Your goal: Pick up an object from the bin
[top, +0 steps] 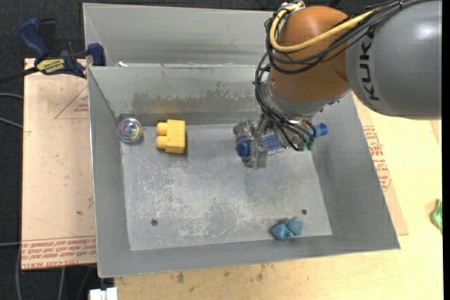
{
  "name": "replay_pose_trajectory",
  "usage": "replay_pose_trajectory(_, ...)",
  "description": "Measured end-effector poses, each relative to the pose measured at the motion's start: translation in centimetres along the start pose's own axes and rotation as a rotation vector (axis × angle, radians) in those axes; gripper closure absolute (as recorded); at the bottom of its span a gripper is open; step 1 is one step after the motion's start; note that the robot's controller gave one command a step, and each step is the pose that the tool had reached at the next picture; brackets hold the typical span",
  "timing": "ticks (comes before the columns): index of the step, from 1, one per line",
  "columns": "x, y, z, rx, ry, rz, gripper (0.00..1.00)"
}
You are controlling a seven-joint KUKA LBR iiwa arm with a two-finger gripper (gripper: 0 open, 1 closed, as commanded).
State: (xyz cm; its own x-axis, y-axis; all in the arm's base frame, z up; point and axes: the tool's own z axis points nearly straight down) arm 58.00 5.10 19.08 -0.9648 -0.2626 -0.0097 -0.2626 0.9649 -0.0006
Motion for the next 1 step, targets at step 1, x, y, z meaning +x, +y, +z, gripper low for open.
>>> replay_pose_trajectory(1, 2.80, 1.25, -10.65, 0.000, 0.000, -0.007, 1.00)
